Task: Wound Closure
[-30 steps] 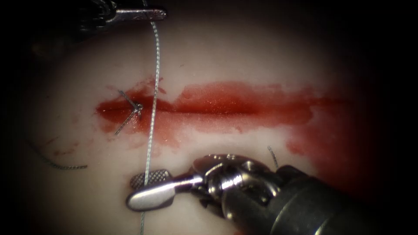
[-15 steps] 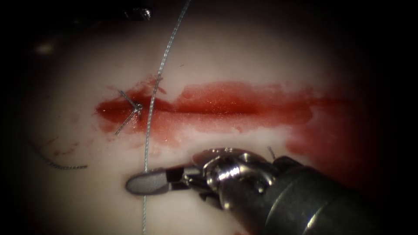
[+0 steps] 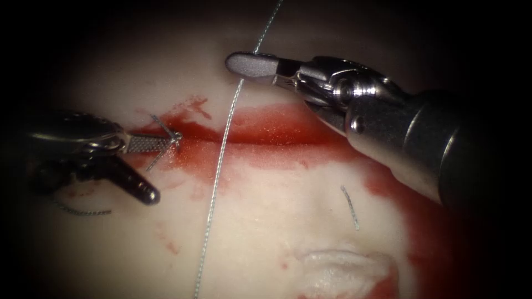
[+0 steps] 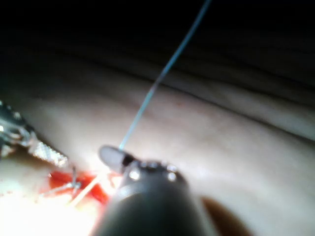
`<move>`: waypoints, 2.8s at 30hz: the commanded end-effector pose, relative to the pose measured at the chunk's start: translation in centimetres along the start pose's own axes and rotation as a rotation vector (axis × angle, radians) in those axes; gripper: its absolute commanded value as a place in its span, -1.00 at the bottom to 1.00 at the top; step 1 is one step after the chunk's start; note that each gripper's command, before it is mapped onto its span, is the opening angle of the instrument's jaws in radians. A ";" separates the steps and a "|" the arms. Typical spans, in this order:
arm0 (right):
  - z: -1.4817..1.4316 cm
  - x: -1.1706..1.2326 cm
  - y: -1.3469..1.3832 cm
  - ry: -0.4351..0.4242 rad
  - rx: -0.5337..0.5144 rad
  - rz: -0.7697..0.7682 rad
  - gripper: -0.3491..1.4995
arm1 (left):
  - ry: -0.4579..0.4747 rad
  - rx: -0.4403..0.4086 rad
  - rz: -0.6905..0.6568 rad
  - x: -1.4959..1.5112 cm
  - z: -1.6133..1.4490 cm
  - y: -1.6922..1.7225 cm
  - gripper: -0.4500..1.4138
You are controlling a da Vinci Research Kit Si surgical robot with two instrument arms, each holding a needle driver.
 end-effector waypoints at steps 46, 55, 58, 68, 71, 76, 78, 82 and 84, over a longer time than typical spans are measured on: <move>0.09 1.24 -0.36 0.301 -0.010 -0.077 -1.00 | -0.316 -0.084 0.114 -0.40 1.15 -0.10 0.26; 0.17 1.27 -0.45 0.303 0.008 -0.070 -1.00 | -0.248 -0.044 0.121 -0.37 1.32 -0.02 -0.66; 0.18 1.27 -0.46 0.300 0.011 -0.071 -1.00 | -0.215 -0.024 0.093 -0.36 1.30 -0.01 -1.00; 0.14 1.17 -0.45 0.286 0.019 -0.077 -0.64 | -0.210 -0.080 0.154 -0.76 0.70 0.05 -1.00; 0.10 0.97 -0.39 0.231 0.016 -0.088 -0.46 | -0.277 -0.145 0.209 -0.97 0.31 0.14 -1.00; -0.05 0.52 -0.20 0.018 0.053 -0.105 -0.24 | -0.341 -0.209 0.225 -1.21 -0.26 0.20 -1.00; -0.12 0.31 -0.10 -0.081 0.048 -0.123 -0.16 | -0.353 -0.203 0.209 -1.28 -0.44 0.18 -1.00; -0.23 0.05 0.04 -0.220 0.044 -0.222 -0.07 | -0.382 -0.191 0.210 -1.41 -0.67 0.07 -1.00; -0.27 0.02 0.07 -0.270 0.052 -0.263 -0.02 | -0.391 -0.184 0.224 -1.50 -0.80 -0.02 -1.00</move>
